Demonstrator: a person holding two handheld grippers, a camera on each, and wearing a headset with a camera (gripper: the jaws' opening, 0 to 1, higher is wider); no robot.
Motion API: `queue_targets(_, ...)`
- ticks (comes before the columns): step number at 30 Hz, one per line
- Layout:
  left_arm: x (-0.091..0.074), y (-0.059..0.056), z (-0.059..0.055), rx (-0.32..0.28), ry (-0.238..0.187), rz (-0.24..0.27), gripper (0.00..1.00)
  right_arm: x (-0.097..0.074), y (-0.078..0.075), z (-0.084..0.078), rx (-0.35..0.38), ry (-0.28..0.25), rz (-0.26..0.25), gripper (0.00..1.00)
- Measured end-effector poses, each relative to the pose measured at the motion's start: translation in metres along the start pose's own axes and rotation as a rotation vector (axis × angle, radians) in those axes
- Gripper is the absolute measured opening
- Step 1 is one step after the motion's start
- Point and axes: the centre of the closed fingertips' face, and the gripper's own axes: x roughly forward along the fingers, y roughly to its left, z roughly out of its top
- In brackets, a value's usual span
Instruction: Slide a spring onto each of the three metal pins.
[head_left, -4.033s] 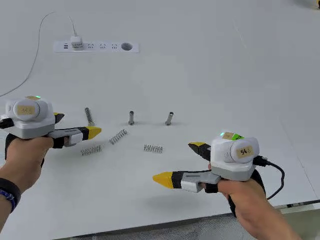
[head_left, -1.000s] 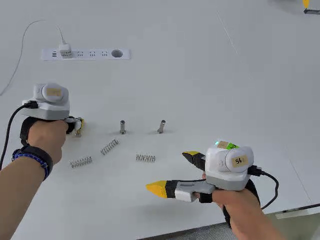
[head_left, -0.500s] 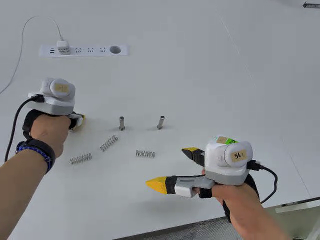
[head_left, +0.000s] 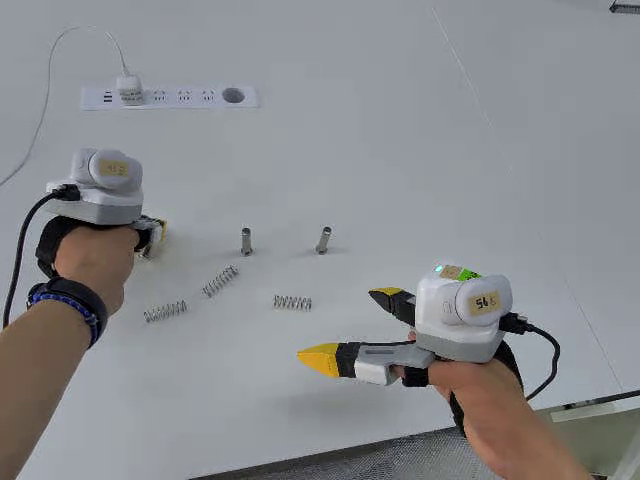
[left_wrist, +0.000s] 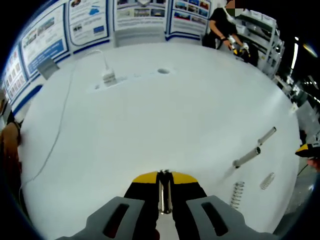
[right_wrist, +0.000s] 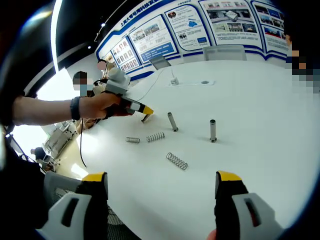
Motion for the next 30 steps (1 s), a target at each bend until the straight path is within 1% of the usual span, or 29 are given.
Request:
queue_targets(3, -0.007, 0.001, 0.001, -0.005, -0.014, 0.0, 0.07, 0.0, 0.001, 0.0, -0.008, 0.002, 0.002, 0.9)
queue_targets(7, -0.011, 0.004, 0.002, -0.015, -0.028, 0.005, 0.07, 0.0, 0.001, -0.001, -0.011, 0.003, 0.002, 0.9)
queue_targets(10, -0.016, 0.004, 0.004, -0.012, -0.037, 0.01, 0.07, 0.0, 0.002, -0.001, -0.012, 0.003, 0.004, 0.9)
queue_targets(17, -0.021, 0.006, 0.002, -0.016, -0.051, 0.018, 0.07, -0.001, 0.002, -0.001, -0.015, 0.001, 0.004, 0.9)
queue_targets(19, -0.024, 0.006, 0.002, -0.014, -0.063, 0.03, 0.07, -0.001, 0.002, 0.0, -0.014, -0.002, 0.003, 0.9)
queue_targets(30, -0.037, 0.002, -0.005, -0.014, -0.08, 0.037, 0.07, 0.0, 0.005, -0.001, -0.019, 0.003, 0.008, 0.9)
